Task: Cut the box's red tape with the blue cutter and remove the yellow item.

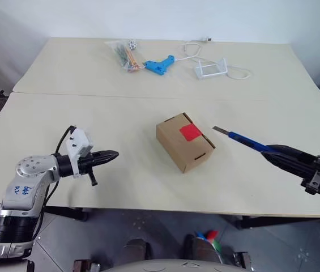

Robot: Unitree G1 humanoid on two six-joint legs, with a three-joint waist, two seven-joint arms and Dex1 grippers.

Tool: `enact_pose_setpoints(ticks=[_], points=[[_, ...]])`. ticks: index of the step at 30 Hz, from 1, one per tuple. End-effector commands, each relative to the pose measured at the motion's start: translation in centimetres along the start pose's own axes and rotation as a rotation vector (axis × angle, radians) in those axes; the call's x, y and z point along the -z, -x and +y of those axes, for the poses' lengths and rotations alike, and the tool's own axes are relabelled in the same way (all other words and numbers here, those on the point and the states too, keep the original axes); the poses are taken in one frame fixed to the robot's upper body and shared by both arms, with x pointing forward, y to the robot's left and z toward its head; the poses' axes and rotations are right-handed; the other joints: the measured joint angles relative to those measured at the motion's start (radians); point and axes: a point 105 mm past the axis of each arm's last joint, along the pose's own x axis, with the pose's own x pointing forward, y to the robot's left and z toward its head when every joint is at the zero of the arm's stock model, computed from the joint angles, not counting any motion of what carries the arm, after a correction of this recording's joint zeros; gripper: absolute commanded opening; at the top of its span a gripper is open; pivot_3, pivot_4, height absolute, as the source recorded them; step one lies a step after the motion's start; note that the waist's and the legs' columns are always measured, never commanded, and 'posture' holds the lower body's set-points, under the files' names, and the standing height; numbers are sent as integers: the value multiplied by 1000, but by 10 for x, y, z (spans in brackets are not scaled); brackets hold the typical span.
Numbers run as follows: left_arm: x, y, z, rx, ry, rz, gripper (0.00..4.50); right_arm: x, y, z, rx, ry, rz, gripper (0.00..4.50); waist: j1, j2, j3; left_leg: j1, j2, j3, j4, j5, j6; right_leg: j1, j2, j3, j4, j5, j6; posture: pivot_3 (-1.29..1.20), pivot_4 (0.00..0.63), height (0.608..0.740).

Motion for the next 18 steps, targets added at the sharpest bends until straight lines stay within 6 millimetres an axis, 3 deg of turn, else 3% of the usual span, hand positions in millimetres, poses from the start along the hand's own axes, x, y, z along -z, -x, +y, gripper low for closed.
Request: enact_pose_setpoints(ticks=[1,5,11,14,18], points=[[-39,-22,0,53,-21,-95,0,-8,5,-3,10,87,-6,267,1,-1,1,0,0,0,1,0,0,0,0,0,0,0,0,0,150,740],[-64,-51,-8,166,-49,-97,0,-24,-7,-1,-24,128,-34,267,-7,-1,1,2,0,2,2,0,1,1,0,2,1,0,0,0,150,740],[-95,-117,-7,179,-184,-59,0,-45,-40,3,-86,241,-18,267,-10,-3,2,2,-1,4,2,1,0,2,1,3,1,0,0,0,150,740],[-92,-134,-14,192,-234,-10,0,-49,-57,6,-105,270,13,267,-11,-4,2,1,-1,3,3,1,1,1,1,3,0,0,0,0,150,740],[-77,-139,-20,212,-262,80,0,-54,-72,1,-58,233,33,267,-18,-4,2,-3,-1,3,2,1,0,-5,1,1,2,0,0,0,150,740]])
